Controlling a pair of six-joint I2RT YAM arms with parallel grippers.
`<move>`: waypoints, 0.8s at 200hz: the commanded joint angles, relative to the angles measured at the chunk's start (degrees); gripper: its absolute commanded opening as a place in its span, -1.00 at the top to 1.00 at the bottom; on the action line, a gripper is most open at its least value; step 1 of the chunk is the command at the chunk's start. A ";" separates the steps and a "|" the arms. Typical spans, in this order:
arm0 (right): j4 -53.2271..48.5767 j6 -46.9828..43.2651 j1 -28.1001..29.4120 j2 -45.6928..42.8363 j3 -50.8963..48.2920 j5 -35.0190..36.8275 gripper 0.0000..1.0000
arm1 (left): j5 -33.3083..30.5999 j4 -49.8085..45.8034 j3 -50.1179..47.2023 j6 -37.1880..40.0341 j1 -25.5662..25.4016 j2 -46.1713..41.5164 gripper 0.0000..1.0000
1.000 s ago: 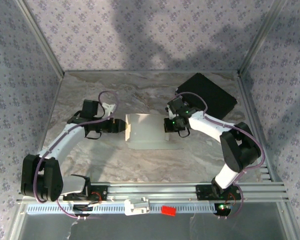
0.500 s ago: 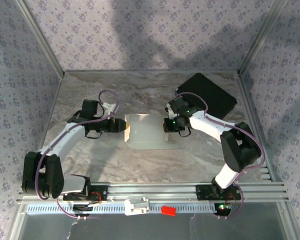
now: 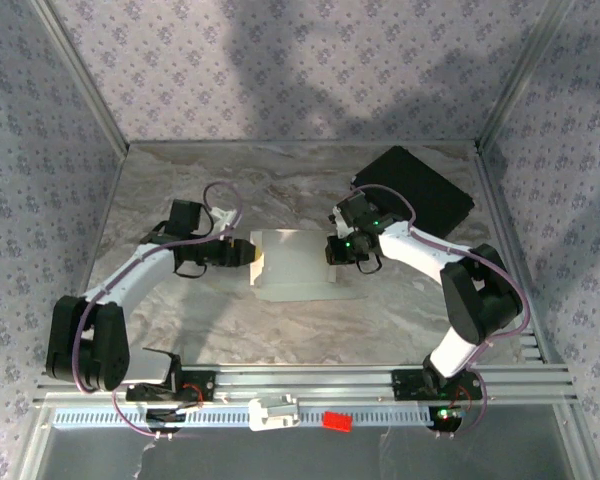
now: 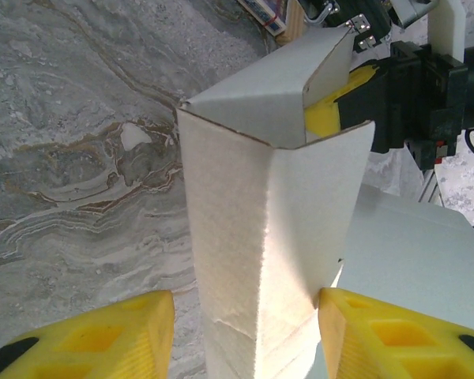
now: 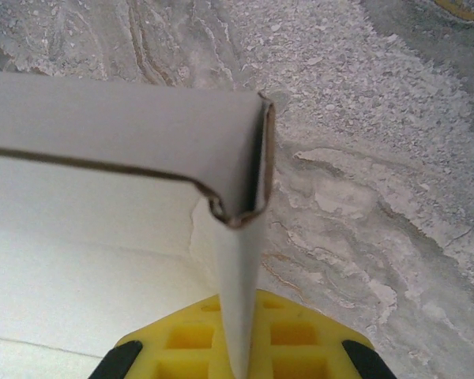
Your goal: Fold the paper box
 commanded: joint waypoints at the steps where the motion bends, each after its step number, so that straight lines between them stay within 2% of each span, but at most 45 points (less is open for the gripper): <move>1: 0.68 -0.08 0.46 -1.13 1.17 -2.01 1.00 | -0.50 0.89 0.24 0.75 -1.30 0.78 -0.03; 52: 0.90 0.10 0.54 -1.18 0.97 -1.92 1.00 | -1.83 1.59 0.32 -0.35 -2.12 1.23 -0.02; 93: 1.05 0.28 0.66 -1.09 0.94 -1.85 1.00 | -2.26 1.59 0.36 -0.70 -2.21 0.96 0.23; 120: 0.52 0.22 1.07 -1.07 1.48 -1.18 1.00 | -3.65 1.44 1.01 -1.10 -3.32 1.10 0.29; 139: -0.28 0.36 1.97 -1.20 2.18 0.52 1.00 | -7.54 0.50 1.77 -1.55 -4.95 1.14 0.32; 160: -1.46 1.04 4.08 -1.93 3.03 4.98 1.00 | -14.79 -0.34 1.75 -2.51 -6.39 0.43 0.40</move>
